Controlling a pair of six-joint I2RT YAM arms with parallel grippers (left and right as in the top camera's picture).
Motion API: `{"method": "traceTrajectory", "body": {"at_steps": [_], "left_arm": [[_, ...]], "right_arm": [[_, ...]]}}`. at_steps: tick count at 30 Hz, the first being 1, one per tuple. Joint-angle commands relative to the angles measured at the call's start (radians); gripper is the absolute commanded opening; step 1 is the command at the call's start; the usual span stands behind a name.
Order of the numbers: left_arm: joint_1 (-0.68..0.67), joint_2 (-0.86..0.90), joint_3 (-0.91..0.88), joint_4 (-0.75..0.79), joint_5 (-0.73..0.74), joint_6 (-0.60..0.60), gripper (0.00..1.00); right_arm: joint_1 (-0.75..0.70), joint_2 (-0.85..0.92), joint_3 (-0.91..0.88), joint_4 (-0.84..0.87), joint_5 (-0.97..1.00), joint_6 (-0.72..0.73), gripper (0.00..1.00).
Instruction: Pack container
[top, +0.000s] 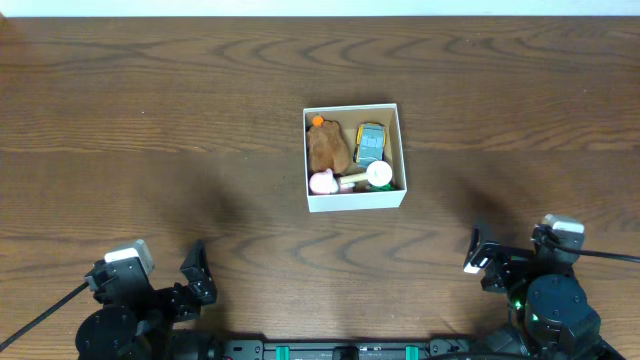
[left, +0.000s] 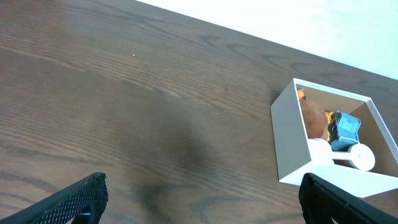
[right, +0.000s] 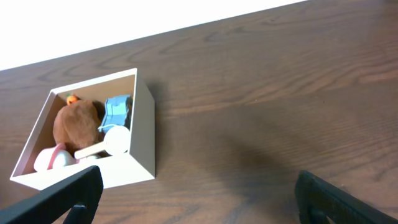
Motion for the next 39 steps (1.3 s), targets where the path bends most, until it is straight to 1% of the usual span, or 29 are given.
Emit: {"method": "traceTrajectory", "body": {"at_steps": [1, 8, 23, 27, 28, 30, 33, 35, 36, 39], "left_arm": [[0.003, -0.001, -0.006, 0.001, 0.002, -0.016, 0.98], [0.003, -0.001, -0.006, 0.0, 0.002, -0.016, 0.98], [0.003, -0.001, -0.006, -0.003, 0.002, -0.016, 0.98], [0.003, -0.001, -0.006, -0.003, 0.002, -0.016, 0.98], [0.003, -0.001, -0.006, -0.003, 0.002, -0.016, 0.98], [0.003, -0.001, -0.006, -0.003, 0.002, -0.016, 0.98], [0.003, -0.001, -0.006, -0.003, 0.002, -0.016, 0.98], [0.003, -0.001, -0.006, -0.003, 0.002, -0.016, 0.98], [0.003, -0.001, -0.006, -0.003, 0.002, -0.016, 0.98], [0.003, -0.001, -0.006, -0.003, 0.002, -0.016, 0.98]], "right_arm": [[0.011, -0.006, -0.007, -0.003, 0.027, 0.03, 0.99], [0.011, -0.006, -0.007, -0.037, 0.025, 0.029, 0.99], [0.015, -0.012, -0.007, -0.048, 0.029, 0.024, 0.99], [-0.001, -0.019, -0.007, -0.053, -0.001, 0.013, 0.99], [-0.012, -0.019, -0.008, -0.05, -0.023, -0.015, 0.99], [-0.051, -0.025, -0.023, -0.009, -0.084, -0.122, 0.99], [-0.157, -0.063, -0.085, 0.143, -0.296, -0.404, 0.99], [-0.233, -0.11, -0.133, 0.22, -0.433, -0.513, 0.99], [-0.282, -0.15, -0.166, 0.254, -0.497, -0.543, 0.99], [-0.386, -0.264, -0.239, 0.298, -0.581, -0.544, 0.99]]}}
